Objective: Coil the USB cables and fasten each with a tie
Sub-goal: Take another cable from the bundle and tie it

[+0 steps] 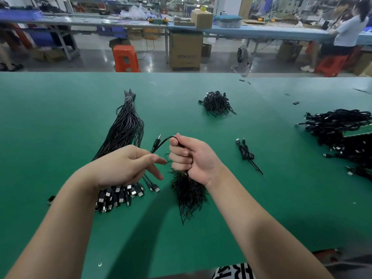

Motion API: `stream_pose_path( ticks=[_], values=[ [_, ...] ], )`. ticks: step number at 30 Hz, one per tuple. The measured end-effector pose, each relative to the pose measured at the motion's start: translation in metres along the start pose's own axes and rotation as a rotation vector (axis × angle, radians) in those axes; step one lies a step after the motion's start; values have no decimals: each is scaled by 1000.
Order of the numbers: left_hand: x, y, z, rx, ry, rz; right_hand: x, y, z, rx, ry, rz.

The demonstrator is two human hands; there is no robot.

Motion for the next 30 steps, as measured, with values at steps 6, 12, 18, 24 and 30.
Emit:
stream_pose_path(
  ticks=[6,12,18,24,30],
  values=[
    [-5,6,-15,-395,-50,-11,-1,-4,14,79,-92,-26],
    [-8,9,-29,-677,-326,0,-20,-11,25,133,-388,21],
    [-2,16,-29,-741,-928,85,-26,-12,13,38,-687,4],
    [-3,23,-21,-590,-1259,65,-18,-11,5,-29,-925,-94],
    [-10,25,-17,-544,-1156,58,-12,-11,3,-56,-1040,-79]
  ],
)
Point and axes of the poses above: each hand's wrist, its own y-axis towards the middle knuckle, its own z-axis out of the palm, x = y × z, the point moved 8 cm from there along y, towards the middle knuckle, and after that the axes turned 8 degrees about y, right-handed, at the moved point
